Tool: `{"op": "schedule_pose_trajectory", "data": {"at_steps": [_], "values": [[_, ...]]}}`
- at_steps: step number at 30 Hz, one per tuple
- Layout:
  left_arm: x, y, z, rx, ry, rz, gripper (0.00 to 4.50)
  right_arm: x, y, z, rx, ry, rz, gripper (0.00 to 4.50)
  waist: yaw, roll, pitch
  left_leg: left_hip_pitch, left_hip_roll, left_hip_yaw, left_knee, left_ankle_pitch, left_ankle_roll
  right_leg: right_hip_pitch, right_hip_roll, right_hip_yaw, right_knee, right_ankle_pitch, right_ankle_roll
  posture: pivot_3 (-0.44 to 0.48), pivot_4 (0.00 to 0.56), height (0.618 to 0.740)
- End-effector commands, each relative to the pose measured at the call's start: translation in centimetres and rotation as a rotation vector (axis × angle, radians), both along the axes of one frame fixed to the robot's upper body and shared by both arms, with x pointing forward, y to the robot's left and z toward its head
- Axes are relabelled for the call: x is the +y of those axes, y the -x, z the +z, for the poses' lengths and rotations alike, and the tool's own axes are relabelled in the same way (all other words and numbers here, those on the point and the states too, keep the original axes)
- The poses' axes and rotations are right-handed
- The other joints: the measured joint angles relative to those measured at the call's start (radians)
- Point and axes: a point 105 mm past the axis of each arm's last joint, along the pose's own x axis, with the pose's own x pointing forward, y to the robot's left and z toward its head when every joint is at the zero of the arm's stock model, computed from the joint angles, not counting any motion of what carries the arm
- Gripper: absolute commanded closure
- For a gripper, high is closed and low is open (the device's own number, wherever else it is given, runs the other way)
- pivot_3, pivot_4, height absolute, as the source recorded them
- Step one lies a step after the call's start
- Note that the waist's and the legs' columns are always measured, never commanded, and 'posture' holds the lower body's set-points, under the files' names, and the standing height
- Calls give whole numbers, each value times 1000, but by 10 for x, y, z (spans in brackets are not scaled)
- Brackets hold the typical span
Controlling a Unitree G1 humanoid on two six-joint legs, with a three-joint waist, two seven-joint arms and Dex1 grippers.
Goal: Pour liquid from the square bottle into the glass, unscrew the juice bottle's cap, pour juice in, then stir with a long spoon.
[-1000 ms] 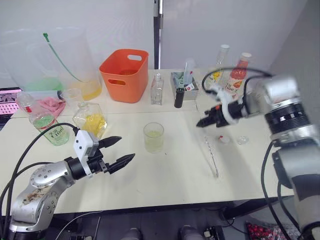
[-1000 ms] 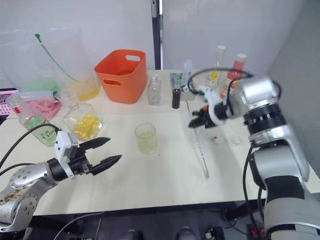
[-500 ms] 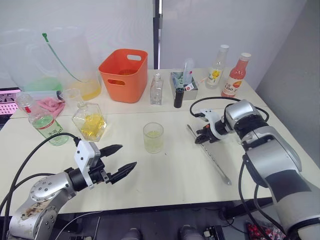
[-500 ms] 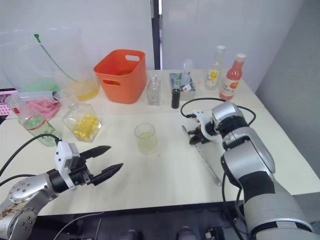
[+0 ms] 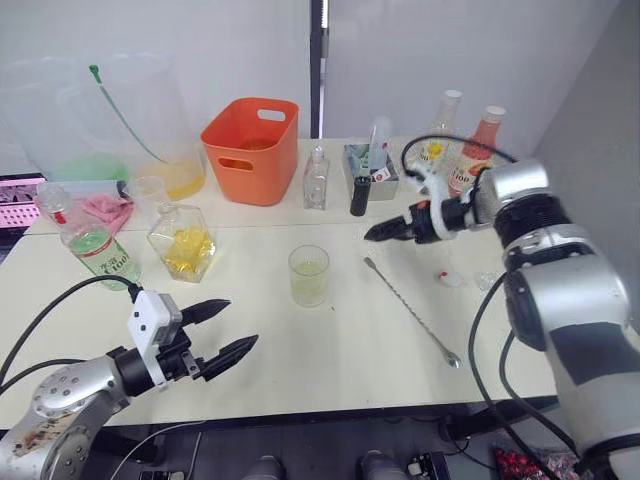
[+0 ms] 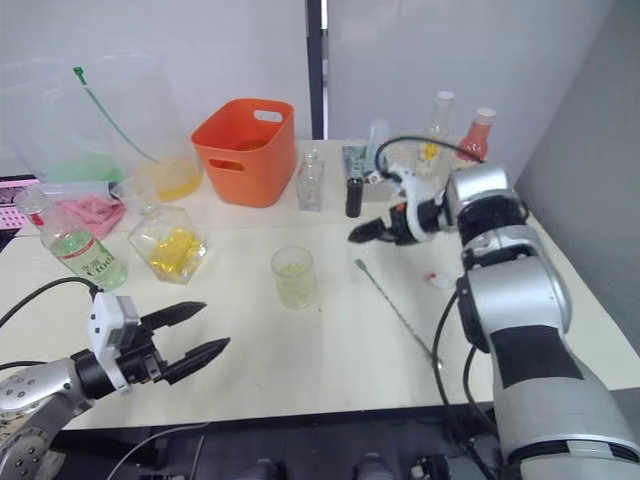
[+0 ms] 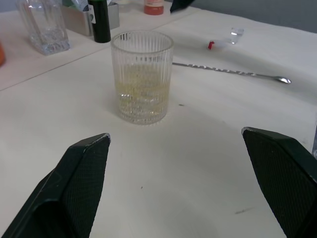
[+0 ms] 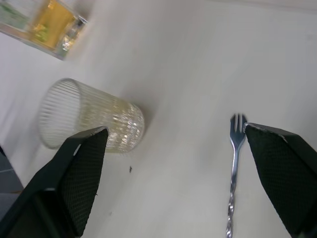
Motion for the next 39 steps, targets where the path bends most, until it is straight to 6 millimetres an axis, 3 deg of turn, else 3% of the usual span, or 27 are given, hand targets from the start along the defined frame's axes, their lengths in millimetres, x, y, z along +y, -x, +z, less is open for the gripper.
{"op": "schedule_pose_trajectory", "data": {"at_steps": [1,4,6,9,13,16,19,21,29,30,34,39], "values": [[37,-6,1,-19,-38,110,0,-29,12,44,-384,-94,18,48,4,-1,0,0,0,-1,0,0,0,1,0,-1,0,0,0,0,150,740],[48,-7,-4,-9,-57,137,0,-47,27,43,-539,-95,-36,48,1,-1,0,0,0,-1,0,0,0,2,-1,-1,-1,0,0,0,150,740],[54,-8,-8,3,-75,154,0,-66,37,48,-587,-287,-126,48,-3,-1,0,0,0,0,0,0,0,1,-1,0,0,0,0,0,150,740],[67,-2,-16,77,-64,146,0,-104,59,7,-589,-369,-245,48,0,-3,-2,1,2,1,0,0,0,1,1,0,1,0,0,0,150,740],[87,5,-29,125,-100,196,0,-115,85,-31,-630,-286,-261,48,-2,-2,-2,3,1,3,0,-1,1,3,0,1,0,0,0,0,150,740],[96,3,-30,127,-54,256,0,-117,94,-47,-632,-240,-265,48,-7,-1,-1,5,2,5,0,-1,1,3,0,2,0,0,0,0,150,740],[117,5,-48,118,-97,407,0,-134,109,-94,-600,-86,-285,48,-4,-2,-2,11,5,7,0,-1,1,7,2,2,0,0,0,0,150,740],[120,9,-55,115,-149,430,0,-142,115,-111,-585,-4,-294,48,-3,-2,-2,16,7,7,0,-2,1,15,5,1,-5,0,0,0,150,740],[124,19,-67,78,-170,479,0,-146,122,-142,-549,18,-342,48,-6,-1,-2,19,8,7,0,-4,1,20,5,2,-8,0,-1,0,150,740],[123,19,-67,73,-171,478,0,-146,123,-144,-550,31,-341,48,-13,-1,-2,12,0,-8,-4,-2,2,30,-4,-12,-10,-3,-1,0,150,740],[121,17,-65,50,-172,484,0,-150,124,-154,-517,41,-368,48,-28,6,-2,23,-47,-79,-9,6,13,57,-39,-62,-4,-30,15,0,150,740],[121,14,-64,24,-176,494,0,-158,124,-156,-531,54,-401,48,12,8,-2,24,-43,-67,-15,10,6,52,-36,-53,-2,-28,6,0,150,740]]}}
